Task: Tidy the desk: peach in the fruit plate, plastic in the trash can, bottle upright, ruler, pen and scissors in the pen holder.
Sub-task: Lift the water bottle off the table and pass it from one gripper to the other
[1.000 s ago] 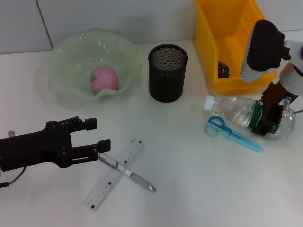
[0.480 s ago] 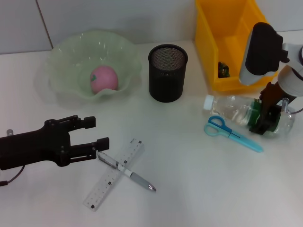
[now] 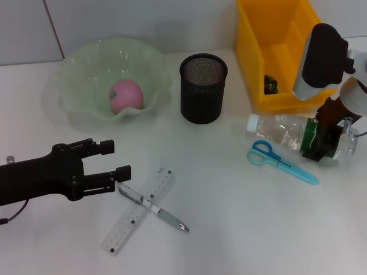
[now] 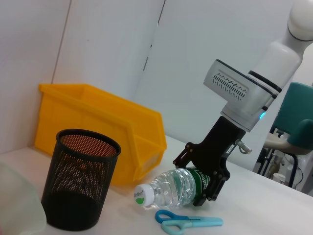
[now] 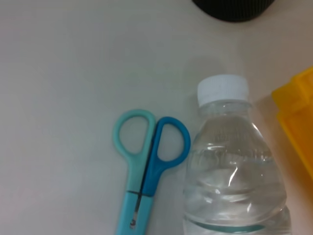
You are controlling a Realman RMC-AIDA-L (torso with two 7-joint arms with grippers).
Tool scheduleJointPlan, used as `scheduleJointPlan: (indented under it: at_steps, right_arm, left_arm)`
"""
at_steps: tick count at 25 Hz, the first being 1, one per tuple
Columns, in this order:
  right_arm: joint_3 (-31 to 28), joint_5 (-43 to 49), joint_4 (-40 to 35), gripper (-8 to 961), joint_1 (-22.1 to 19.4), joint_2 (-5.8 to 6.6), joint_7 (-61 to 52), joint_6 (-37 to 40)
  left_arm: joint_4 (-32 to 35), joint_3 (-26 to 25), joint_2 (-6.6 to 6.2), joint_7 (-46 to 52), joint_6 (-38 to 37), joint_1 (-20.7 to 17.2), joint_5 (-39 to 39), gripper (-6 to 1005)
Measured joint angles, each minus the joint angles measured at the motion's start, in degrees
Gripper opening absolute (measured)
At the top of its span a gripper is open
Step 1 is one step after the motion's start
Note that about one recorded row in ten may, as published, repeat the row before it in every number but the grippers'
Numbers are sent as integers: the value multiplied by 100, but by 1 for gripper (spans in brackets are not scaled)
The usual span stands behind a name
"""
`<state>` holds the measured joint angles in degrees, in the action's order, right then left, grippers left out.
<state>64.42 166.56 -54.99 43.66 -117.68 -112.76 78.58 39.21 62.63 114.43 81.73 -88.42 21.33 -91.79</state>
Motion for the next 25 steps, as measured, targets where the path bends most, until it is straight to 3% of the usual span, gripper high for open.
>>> scheduleJointPlan:
  at_steps: [5,16,25]
  right_arm:
    - [-45,-163,-232,773,-125,-13,110,35]
    - [-388,-1370,-1338,773,-908,-22,701,438]
    - [-1226,-3445,-1691,773,-1506,-18,1759,884]
  left_arm:
    - [5,3,-9,-5,0,16,-10,798]
    - [8,-22,15,-1,1,33,12,798]
    - [-24,-526,185,-12,-249,56,27,798]
